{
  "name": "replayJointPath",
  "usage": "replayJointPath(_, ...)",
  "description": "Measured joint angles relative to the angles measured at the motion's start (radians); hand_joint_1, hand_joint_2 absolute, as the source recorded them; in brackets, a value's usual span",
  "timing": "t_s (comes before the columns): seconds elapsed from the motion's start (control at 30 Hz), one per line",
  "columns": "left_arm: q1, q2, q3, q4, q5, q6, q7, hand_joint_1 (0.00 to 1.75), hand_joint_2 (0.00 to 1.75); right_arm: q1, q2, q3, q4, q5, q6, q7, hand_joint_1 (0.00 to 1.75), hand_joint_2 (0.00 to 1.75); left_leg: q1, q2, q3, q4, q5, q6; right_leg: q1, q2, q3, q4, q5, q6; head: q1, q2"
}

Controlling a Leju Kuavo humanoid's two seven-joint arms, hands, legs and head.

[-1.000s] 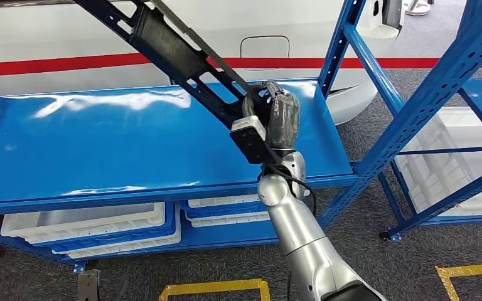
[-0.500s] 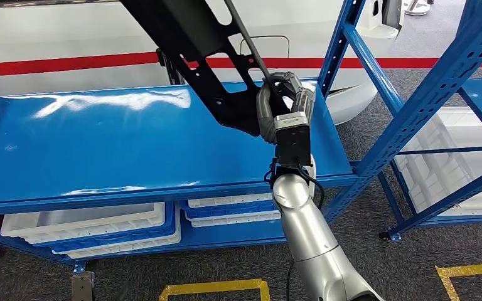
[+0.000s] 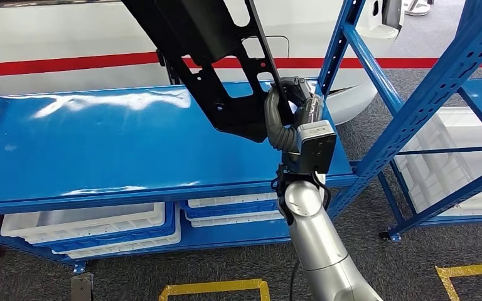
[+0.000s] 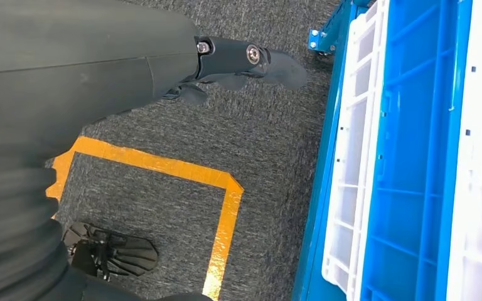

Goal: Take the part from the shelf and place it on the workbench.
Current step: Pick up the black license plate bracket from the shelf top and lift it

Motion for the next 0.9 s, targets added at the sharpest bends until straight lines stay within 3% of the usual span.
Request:
replayJointPath(0.2,0.0,0.0,0.0,0.0,0.0,0.001,0.002,0.0,1.75,0.003,-0.007,0.004,-0.004,-0.005,0.005,0.0,1.75,1.75,0.0,0.0,0.0,0.0,0.0,0.0,0.0,0.0,0.0,0.0,0.0,0.0,0.0,0.0)
replayJointPath(0.43,0.003,0.005,0.0,0.0,0.004,0.006,0.003,0.0,1.75,0.014,-0.033,0.032,-0.013,-0.09,0.077,-0.004,1.75,1.75,0.0,0.0,0.0,0.001,0.0,0.0,0.0,0.0,0.001,0.0,0.0,0.0,0.0,0.0)
replayJointPath(0.57,0.005,0.012,0.003,0.0,0.012,0.007,0.005,0.0,1.75,0.024,-0.048,0.053,-0.026,-0.125,0.105,-0.012,1.75,1.75,-0.002,0.0,-0.002,0.008,-0.008,0.009,-0.015,0.0,0.003,-0.002,-0.001,0.004,0.0,0.0)
replayJointPath(0.67,0.007,0.016,0.006,0.0,0.012,0.006,0.004,0.0,1.75,0.026,-0.054,0.064,-0.04,-0.14,0.115,-0.016,1.75,1.75,0.001,0.002,0.002,0.005,-0.002,0.017,-0.015,0.0,0.004,0.002,-0.003,0.01,0.0,0.0)
replayJointPath(0.73,0.006,0.018,0.007,0.0,0.012,0.005,0.002,0.0,1.75,0.026,-0.059,0.069,-0.049,-0.141,0.117,-0.018,1.75,1.75,0.007,0.004,0.007,-0.004,0.008,0.026,-0.011,-0.001,-0.018,0.054,-0.038,0.004,0.001,0.0)
replayJointPath(0.83,0.005,0.019,0.008,0.0,0.013,0.005,0.0,0.0,1.75,0.034,-0.071,0.072,-0.06,-0.141,0.117,-0.02,1.75,1.75,0.009,0.006,0.006,-0.007,0.013,0.031,-0.01,-0.001,-0.098,0.256,-0.139,-0.014,0.005,0.0)
replayJointPath(0.87,0.005,0.02,0.008,0.0,0.013,0.005,0.0,0.0,1.75,0.039,-0.075,0.073,-0.063,-0.141,0.117,-0.021,1.75,1.75,0.009,0.006,0.004,-0.007,0.014,0.031,-0.01,-0.001,-0.114,0.304,-0.157,-0.013,0.006,0.0)
replayJointPath(0.9,0.005,0.02,0.008,0.0,0.015,0.006,0.0,0.0,1.75,0.043,-0.078,0.074,-0.065,-0.141,0.118,-0.021,1.75,1.75,0.009,0.006,0.002,-0.006,0.016,0.029,-0.01,-0.001,-0.113,0.318,-0.161,-0.008,0.006,0.0)
